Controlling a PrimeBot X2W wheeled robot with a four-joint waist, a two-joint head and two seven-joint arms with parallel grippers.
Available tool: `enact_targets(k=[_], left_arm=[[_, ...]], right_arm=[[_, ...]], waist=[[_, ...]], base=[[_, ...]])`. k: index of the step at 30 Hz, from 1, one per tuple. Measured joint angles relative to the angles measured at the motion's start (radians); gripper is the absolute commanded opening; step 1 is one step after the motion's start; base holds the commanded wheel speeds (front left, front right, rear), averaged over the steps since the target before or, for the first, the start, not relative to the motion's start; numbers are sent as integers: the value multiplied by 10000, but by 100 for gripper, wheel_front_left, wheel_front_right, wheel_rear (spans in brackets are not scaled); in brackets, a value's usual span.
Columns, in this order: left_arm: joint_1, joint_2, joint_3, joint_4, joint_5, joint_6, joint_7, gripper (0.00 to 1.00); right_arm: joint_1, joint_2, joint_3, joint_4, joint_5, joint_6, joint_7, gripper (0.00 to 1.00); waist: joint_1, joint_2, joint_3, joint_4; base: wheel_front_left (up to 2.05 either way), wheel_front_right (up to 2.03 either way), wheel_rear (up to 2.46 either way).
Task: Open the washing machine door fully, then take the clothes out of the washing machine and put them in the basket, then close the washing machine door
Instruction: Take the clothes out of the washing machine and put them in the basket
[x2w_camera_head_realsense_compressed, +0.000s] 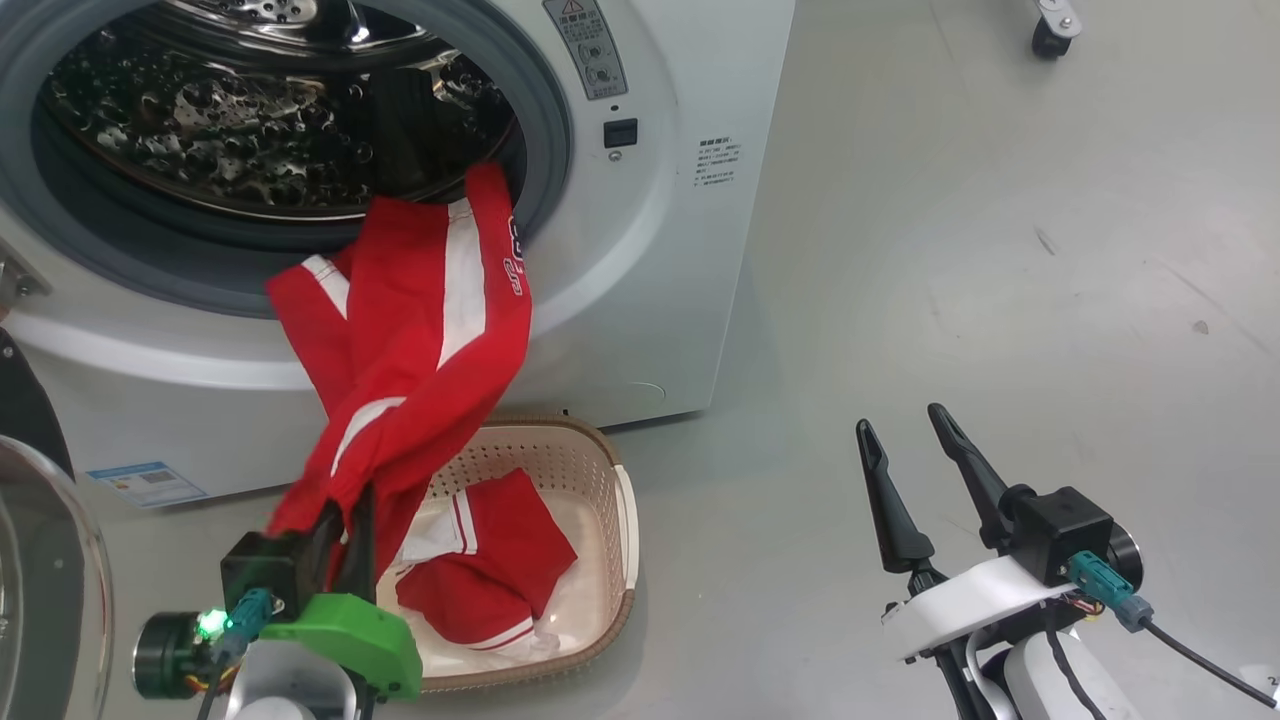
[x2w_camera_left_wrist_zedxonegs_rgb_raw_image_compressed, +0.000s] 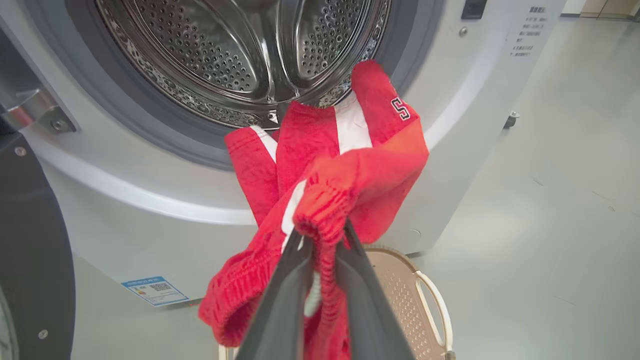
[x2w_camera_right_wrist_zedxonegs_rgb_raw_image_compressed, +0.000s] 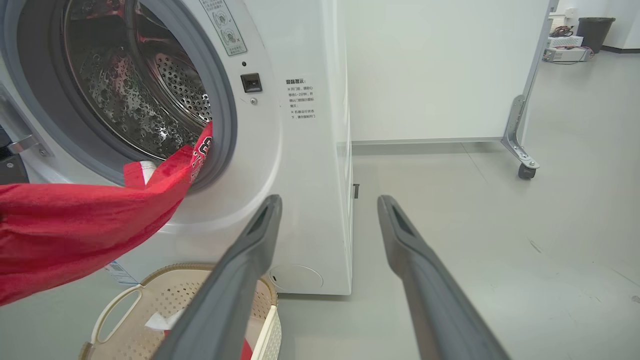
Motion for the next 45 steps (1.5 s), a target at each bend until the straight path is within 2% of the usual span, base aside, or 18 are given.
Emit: enact_targets(k=[11, 29, 38, 45], left_arm=[[-156, -58, -73, 1323, -441, -226, 263, 0], [-3035, -150, 439, 4128, -940, -307, 955, 0], [-4441, 353, 583, 5279, -859, -268, 1315, 0], [-5082, 445, 621, 6195, -846, -228, 1478, 0]], right_arm=[[-35, -21, 38, -410, -88, 13, 0, 100], [-893, -19, 128, -945, -144, 153, 0, 100], [-1550, -10, 194, -1156, -144, 320, 0, 100], [-1879, 4, 238, -1170, -138, 341, 0, 100]], waist=[[0, 0, 760, -192], [0, 0, 2934, -630], [1, 0, 4163, -960], [2, 0, 4952, -1289]], base=[[0, 0, 0], [0, 0, 0], [0, 0, 0], [0, 0, 0]])
